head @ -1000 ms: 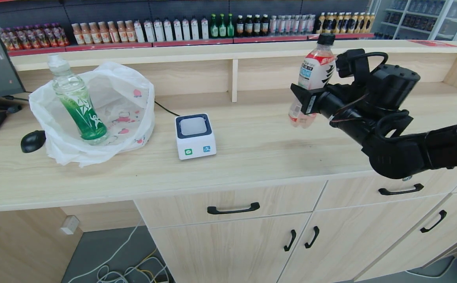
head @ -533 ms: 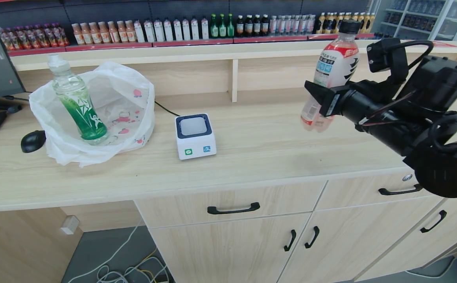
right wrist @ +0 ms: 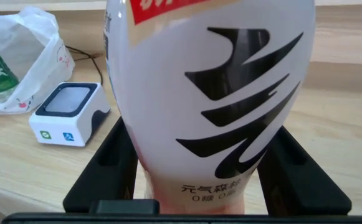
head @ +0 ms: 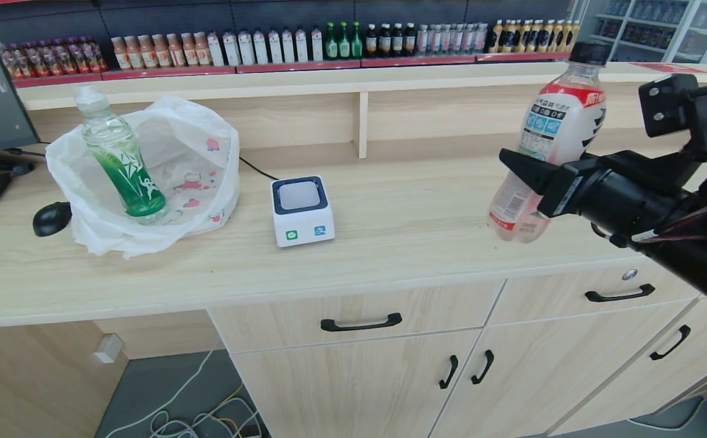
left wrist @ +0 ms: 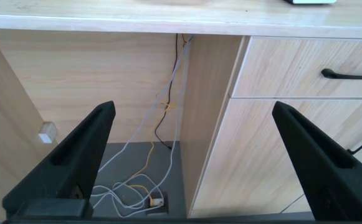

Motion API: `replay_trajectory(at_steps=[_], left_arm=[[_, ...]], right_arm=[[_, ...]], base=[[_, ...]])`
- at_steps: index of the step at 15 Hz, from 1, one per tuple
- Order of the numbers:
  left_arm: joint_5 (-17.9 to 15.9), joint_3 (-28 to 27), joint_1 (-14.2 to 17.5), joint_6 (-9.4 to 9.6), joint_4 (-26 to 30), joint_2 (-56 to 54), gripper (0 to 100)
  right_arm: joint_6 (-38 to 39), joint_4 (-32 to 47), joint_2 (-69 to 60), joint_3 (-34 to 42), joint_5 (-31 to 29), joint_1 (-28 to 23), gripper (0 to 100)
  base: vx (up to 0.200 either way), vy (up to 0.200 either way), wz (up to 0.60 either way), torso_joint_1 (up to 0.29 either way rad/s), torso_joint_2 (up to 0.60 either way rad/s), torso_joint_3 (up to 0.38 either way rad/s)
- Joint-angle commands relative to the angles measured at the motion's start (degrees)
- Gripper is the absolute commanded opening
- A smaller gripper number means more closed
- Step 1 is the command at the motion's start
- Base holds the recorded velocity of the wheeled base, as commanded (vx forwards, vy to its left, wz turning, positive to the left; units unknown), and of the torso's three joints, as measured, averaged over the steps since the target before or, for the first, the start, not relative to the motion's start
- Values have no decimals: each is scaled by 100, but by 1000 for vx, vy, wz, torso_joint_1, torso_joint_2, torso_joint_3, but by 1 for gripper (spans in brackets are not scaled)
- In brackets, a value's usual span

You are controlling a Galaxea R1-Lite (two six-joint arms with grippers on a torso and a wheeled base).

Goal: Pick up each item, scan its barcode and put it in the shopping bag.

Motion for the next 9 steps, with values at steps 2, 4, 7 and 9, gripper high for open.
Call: replay_trajectory(at_steps=[2, 4, 7, 9], left_arm=[[0, 0, 0, -2, 0, -2, 100], [0, 0, 0, -2, 0, -2, 100], [0, 0, 0, -2, 0, -2, 100], [0, 0, 0, -2, 0, -2, 100]], right_arm=[[151, -13, -223, 87, 109, 10, 0], [265, -13, -152, 61, 540, 10, 0], [678, -21, 182, -106, 1287, 63, 0], [1285, -399, 542, -405, 1568, 318, 0]], base=[[0, 0, 0, 0, 0, 0], [0, 0, 0, 0, 0, 0], [0, 0, 0, 0, 0, 0], [0, 0, 0, 0, 0, 0]])
